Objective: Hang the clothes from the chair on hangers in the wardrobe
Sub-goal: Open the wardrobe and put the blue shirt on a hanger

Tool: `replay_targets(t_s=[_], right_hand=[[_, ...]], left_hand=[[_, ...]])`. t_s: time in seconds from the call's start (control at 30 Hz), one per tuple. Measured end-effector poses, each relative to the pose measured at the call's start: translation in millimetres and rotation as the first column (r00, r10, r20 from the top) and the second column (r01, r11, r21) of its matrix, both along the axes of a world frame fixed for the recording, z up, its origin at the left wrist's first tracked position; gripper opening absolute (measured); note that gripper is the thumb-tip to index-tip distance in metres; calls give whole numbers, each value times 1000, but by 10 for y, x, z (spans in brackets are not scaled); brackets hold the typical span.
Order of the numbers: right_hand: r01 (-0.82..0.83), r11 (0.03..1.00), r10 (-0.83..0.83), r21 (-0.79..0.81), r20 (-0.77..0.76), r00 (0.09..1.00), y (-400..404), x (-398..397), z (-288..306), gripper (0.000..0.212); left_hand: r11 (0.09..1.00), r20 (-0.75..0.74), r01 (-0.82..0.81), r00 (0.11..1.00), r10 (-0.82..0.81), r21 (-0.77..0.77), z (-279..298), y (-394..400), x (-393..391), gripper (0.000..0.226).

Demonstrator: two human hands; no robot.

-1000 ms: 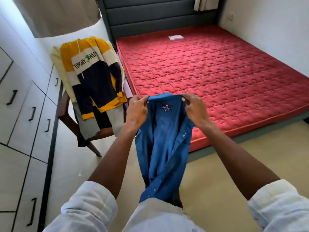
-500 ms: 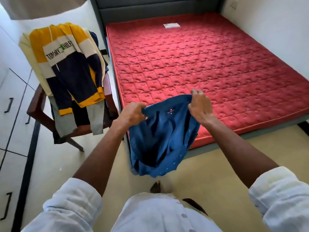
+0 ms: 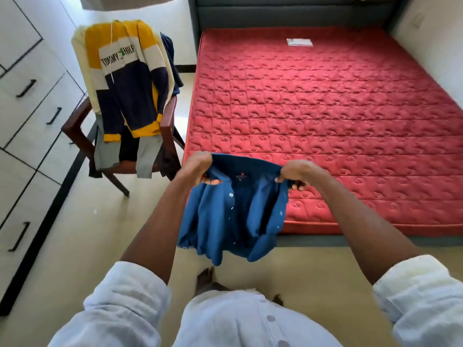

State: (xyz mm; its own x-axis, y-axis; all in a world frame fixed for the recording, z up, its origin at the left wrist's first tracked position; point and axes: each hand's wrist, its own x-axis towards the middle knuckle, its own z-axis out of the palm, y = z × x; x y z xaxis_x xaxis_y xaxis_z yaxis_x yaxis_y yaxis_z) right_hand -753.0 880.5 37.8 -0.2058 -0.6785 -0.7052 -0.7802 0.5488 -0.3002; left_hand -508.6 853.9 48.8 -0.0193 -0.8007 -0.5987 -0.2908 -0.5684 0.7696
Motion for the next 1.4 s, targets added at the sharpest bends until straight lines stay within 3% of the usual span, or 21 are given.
replay_targets(t_s=[0.03,0.1,0.17,0.23,0.27,0.33,0.4,0.43,0.53,0.6,0.67,0.73,0.8,0.83,0.9,0.97,1.07,1.13,1.23,1.33,1.4], right_hand=[[164,986,-159,-5,215,964,35,-101,-14,21],[456,890,-391,32,569,723,110,-231,-91,23],[648,757,-469,83,760,450,141,-306,-154,23],[685,720,-422,112,854,305,173,-371,-165,14],[629,774,-356,77,874,330,185,-426,-187,10],[394,912,-151,-115,798,583,210,-554,-240,15],[144,944,20,-297,485,874,216,-650,-273,21],[58,929,55,-366,289,956,211,-682,-277,19],[-180,833,57,-523,-242,969,296,-732,-184,10],[-264,766,34,-586,-374,927,321,-803,-208,23],[-264,741,57,-617,-334,941,279,-897,-294,30],[-32,788,60,-615,25,998,264,-1011,-413,30],[260,798,-20,-543,407,913,309,-1131,-515,36],[334,789,-52,-516,485,873,345,-1185,-537,34],[311,795,-29,-521,480,877,371,-1303,-578,33],[149,872,57,-466,398,915,384,-1431,-505,40],[-131,983,174,-127,445,878,301,-1709,-367,25],[-348,935,303,73,347,887,190,-1820,-310,14],[-507,828,511,240,51,858,-61,-1905,-331,19],[-417,843,376,339,181,909,-329,-2059,-295,15],[-368,875,322,314,190,928,-597,-2213,-215,15]], left_hand=[[999,-60,-38,997,38,10,-19,38,-72,25],[1000,-142,-19,990,16,-20,-77,112,-157,24],[989,-164,115,978,-129,-93,-140,192,-209,25],[949,-25,273,960,-280,-159,-172,223,-253,34],[924,124,329,943,-310,-194,-176,227,-277,33],[897,424,370,872,-246,-241,-200,197,-320,22],[889,586,404,782,-212,-217,-168,173,-363,16],[872,629,455,735,-253,-181,-138,169,-393,17],[814,692,580,603,-397,-38,-111,155,-502,17],[825,708,565,575,-410,19,-137,138,-555,7],[860,763,510,549,-340,16,-154,124,-592,13],[861,809,503,536,-242,-75,-221,89,-610,25],[855,596,479,752,-283,-199,-316,84,-648,22],[868,406,426,862,-304,-254,-369,106,-673,25],[893,170,323,944,-282,-313,-482,143,-689,37],[876,155,321,947,-283,-361,-562,173,-738,29],[873,117,253,967,-225,-417,-557,154,-859,33],[920,8,206,976,-216,-333,-518,82,-899,31],[868,-188,495,856,-481,35,-419,-116,-895,4],[658,-311,723,688,-655,213,-400,-453,-868,30],[649,-309,736,674,-672,194,-380,-767,-973,35]])
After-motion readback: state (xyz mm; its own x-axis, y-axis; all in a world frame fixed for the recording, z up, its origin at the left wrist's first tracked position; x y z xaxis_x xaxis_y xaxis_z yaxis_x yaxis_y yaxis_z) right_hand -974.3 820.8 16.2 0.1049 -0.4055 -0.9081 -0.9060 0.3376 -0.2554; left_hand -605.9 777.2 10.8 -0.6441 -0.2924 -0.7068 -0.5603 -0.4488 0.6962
